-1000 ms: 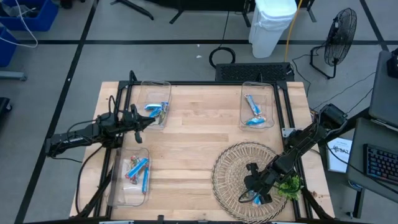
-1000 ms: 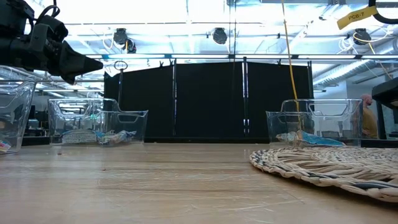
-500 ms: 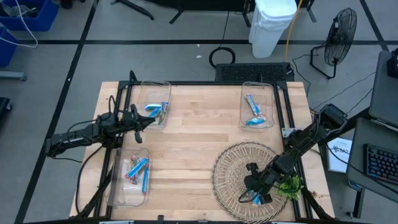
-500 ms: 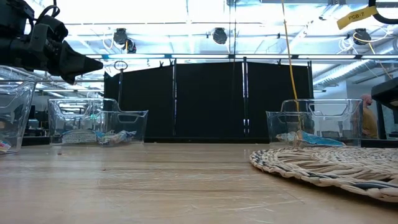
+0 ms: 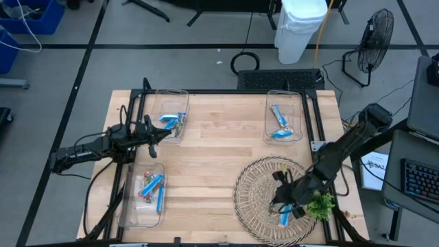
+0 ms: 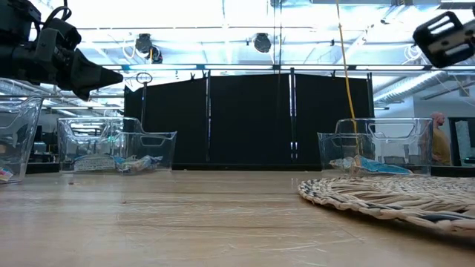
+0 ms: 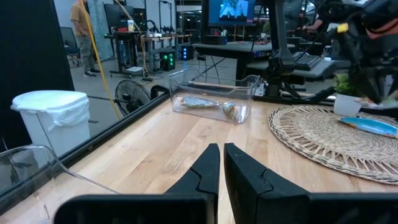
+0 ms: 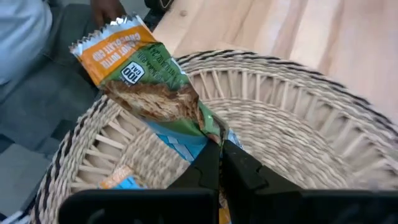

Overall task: Pick and place Granola Bars by type
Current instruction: Put the yellow granola bar into the top right transparent bin

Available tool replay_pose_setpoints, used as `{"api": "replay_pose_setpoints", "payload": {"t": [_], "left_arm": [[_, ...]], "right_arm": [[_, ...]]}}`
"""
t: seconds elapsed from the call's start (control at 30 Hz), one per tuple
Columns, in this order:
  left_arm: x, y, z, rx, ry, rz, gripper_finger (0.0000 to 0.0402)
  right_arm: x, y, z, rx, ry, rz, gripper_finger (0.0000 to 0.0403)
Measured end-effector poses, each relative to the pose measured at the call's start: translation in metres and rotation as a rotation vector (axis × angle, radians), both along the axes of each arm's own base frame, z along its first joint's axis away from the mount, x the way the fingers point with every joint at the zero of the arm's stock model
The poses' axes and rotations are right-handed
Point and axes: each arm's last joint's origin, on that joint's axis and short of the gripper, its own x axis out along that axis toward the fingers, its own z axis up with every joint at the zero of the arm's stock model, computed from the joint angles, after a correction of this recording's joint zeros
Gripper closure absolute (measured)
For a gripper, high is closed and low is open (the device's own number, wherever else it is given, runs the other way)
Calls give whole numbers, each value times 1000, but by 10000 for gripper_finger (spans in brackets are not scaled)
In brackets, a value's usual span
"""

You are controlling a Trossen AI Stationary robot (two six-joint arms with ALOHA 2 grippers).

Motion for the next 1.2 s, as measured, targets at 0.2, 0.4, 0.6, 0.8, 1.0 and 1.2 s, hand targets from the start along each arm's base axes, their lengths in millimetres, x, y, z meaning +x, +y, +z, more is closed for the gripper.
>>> {"api": "replay_pose_setpoints", "payload": {"t": [0.2, 0.4, 0.6, 0.8, 1.0, 1.2], "left_arm": [[0, 0, 0, 0, 0, 0, 371], [0, 0, 0, 0, 0, 0, 371], [0, 0, 0, 0, 0, 0, 371], [0, 0, 0, 0, 0, 0, 371], [0, 0, 0, 0, 0, 0, 371], [0, 0, 0, 0, 0, 0, 371]], "right_arm": [[-14, -17, 11, 19, 8, -98, 403], [-29, -37, -12, 115, -32, -156, 403], [-33, -60, -34, 174, -226, -204, 403], [-29, -88, -36, 145, -496, -214, 403], [-24, -116, -34, 111, -599, -265, 403], [-20, -143, -25, 83, -693, -324, 403]]}}
